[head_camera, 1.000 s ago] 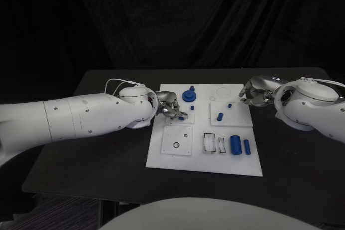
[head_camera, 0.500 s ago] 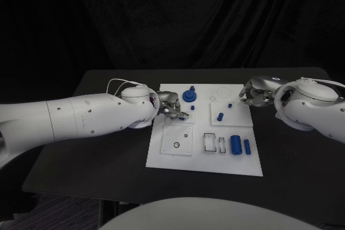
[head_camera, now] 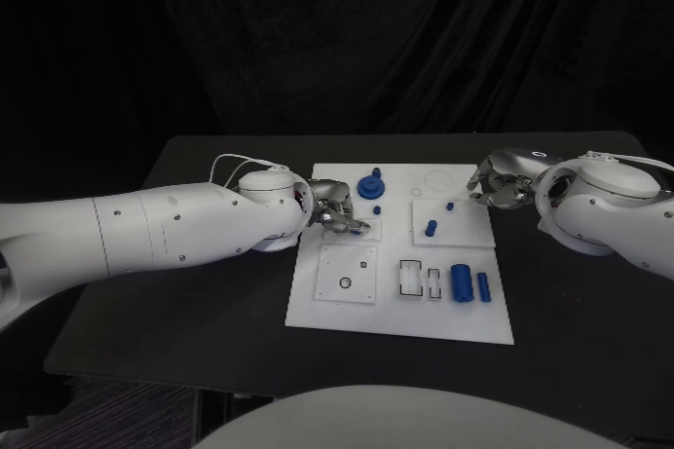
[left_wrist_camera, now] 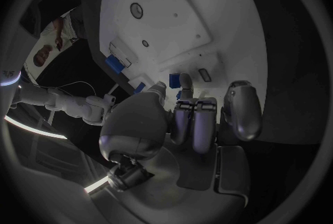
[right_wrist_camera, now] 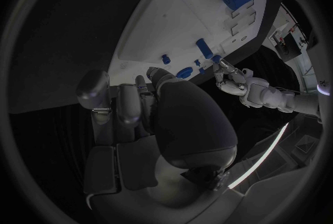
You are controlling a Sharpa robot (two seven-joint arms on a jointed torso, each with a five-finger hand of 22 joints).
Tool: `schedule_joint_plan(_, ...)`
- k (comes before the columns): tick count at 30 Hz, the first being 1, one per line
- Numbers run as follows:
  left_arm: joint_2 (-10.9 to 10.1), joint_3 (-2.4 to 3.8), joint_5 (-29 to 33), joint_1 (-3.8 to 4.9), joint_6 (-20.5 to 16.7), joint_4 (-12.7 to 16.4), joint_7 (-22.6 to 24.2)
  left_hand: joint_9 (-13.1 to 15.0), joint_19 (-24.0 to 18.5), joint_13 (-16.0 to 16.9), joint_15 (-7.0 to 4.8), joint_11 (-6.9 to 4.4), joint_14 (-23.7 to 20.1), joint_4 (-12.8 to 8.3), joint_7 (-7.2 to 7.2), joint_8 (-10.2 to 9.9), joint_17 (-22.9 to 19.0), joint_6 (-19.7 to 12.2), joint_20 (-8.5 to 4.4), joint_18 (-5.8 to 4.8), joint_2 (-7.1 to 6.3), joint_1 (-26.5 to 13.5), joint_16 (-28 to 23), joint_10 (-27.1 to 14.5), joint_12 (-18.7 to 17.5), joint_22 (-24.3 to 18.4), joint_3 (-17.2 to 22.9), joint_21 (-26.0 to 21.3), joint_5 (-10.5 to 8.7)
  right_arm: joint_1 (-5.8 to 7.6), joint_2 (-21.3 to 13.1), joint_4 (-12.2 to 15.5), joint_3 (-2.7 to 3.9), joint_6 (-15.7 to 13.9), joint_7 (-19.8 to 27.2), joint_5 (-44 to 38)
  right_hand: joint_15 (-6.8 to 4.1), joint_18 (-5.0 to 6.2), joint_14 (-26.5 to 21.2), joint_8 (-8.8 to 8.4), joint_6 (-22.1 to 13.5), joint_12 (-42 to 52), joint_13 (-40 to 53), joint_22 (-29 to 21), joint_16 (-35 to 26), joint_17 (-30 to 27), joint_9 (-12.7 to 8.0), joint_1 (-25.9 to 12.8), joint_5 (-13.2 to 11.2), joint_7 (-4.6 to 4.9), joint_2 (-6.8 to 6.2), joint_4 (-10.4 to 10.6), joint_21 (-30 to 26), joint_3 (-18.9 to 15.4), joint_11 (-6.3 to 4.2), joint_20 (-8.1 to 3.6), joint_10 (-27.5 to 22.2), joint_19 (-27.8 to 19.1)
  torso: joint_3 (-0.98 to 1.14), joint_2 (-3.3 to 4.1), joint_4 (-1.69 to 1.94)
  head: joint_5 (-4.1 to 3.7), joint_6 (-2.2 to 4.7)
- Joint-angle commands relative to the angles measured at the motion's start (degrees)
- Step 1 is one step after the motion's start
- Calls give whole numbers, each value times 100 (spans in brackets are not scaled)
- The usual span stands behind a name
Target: Assemble the parts on the task board
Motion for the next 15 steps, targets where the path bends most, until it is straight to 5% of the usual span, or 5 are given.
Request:
schedule_joint_plan(1,33,4,-4,-10,87,-11,2,151,27,1510,-39,-45,606,5,-12,25,1509,-47,-9,-62,-16,-23,15,608,20,951,-38,-23,-30,-16,1,0,4,52,-85,-14,8,45,-28,-33,11,-32,257,611,-19,-9,-7,-15,36,25,-27,-3,-17,33,-2,2,-36,-30,2,-2,0,7,-1)
schedule_joint_plan(15,87,4,-4,-22,286,-65,-79,165,12,1510,-32,-33,606,-119,8,131,1509,-233,-8,-55,50,149,15,608,20,939,-34,-68,-2,-16,1,6,4,72,-95,-14,9,47,-32,-32,18,-34,256,608,-26,-16,-8,-27,40,25,-32,-7,-33,41,-2,4,-40,-33,1,-2,-5,0,-1)
